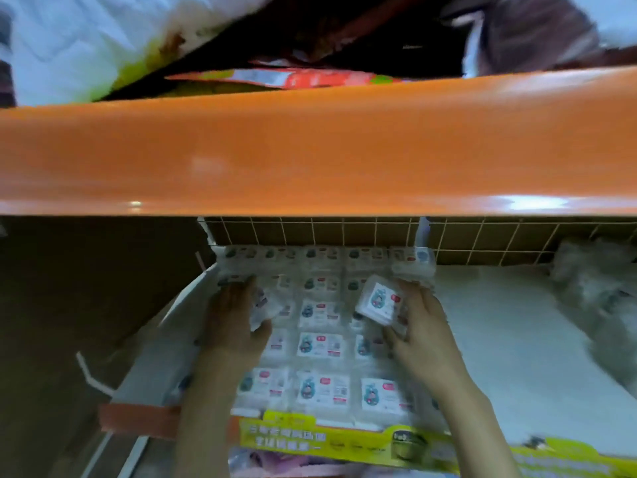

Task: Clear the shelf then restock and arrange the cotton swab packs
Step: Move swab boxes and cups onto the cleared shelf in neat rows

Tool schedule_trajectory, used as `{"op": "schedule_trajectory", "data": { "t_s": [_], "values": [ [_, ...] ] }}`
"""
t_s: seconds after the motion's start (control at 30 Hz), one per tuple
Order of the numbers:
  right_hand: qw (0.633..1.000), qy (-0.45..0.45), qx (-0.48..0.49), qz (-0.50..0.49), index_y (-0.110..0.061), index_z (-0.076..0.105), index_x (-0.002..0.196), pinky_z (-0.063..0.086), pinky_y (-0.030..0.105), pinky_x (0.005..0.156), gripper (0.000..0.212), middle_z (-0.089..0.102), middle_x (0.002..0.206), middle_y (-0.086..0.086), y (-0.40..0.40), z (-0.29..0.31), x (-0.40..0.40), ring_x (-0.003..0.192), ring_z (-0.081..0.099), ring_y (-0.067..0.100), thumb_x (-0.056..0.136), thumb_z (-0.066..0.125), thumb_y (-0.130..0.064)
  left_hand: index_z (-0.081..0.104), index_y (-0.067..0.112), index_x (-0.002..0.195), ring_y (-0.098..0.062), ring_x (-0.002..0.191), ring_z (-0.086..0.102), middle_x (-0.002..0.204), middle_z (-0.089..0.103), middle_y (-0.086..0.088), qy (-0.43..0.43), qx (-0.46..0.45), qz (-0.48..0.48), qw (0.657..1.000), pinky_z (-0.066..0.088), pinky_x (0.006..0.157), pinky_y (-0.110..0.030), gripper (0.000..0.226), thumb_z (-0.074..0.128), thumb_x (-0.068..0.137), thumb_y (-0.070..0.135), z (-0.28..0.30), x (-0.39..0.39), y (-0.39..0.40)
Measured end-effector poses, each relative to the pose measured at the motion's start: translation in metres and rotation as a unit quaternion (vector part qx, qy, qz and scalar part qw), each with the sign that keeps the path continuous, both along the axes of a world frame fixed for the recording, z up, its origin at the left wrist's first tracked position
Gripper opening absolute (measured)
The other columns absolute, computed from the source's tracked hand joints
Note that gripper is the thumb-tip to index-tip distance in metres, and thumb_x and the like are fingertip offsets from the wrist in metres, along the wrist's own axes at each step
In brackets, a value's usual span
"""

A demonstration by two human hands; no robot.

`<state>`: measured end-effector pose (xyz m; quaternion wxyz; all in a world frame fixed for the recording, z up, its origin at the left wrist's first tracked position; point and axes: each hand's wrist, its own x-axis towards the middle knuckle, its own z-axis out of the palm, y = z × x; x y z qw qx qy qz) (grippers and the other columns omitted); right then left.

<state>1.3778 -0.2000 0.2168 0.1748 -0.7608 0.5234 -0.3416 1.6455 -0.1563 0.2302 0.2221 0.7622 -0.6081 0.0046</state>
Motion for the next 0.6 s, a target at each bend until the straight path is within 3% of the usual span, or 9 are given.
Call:
{"op": "schedule_trajectory", "data": {
  "t_s": [0.13,0.3,0.5,0.6],
  "values": [
    [1.0,0.014,-0.004,0.023,-0.008,0.043,0.135,0.038,0.031,0.09,0.073,0.046,0.127,0.014,0.007,-0.004,0.041,0.111,0.048,0.032,0.069,0.074,-0.003,0.046,0.005,0.136,-0.039,0.122,0.045,0.133,0.049,-0.019,-0.021,0.014,-0.011,1.0,0.039,0.1,-0.049,0.069,0.073,0.072,0.007,0.002,0.048,-0.008],
    [1.0,0.013,0.002,0.002,-0.011,0.042,0.137,0.029,0.022,0.093,0.074,0.045,0.133,0.01,0.016,-0.009,0.069,0.122,0.039,0.027,0.07,0.074,-0.003,0.035,0.017,0.144,-0.029,0.134,0.031,0.147,0.034,-0.009,-0.041,0.046,-0.075,0.995,0.034,0.106,-0.043,0.073,0.064,0.078,0.003,-0.002,0.081,-0.041],
    [1.0,0.027,-0.005,-0.009,-0.01,0.044,0.135,0.038,0.034,0.098,0.074,0.047,0.131,0.01,0.022,-0.009,0.076,0.12,0.043,0.028,0.069,0.075,-0.005,0.021,0.02,0.149,-0.025,0.14,0.023,0.154,0.023,-0.008,-0.08,0.087,-0.105,0.987,0.029,0.111,-0.037,0.077,0.054,0.083,-0.001,-0.012,0.083,-0.067],
    [0.999,0.033,-0.002,-0.017,-0.01,0.043,0.136,0.036,0.031,0.099,0.074,0.047,0.131,0.009,0.022,-0.013,0.078,0.12,0.042,0.027,0.069,0.075,-0.005,0.021,0.02,0.149,-0.024,0.143,0.015,0.156,0.017,-0.007,-0.091,0.095,-0.108,0.985,0.024,0.113,-0.039,0.075,0.052,0.083,0.001,-0.014,0.084,-0.066]
  ]
}}
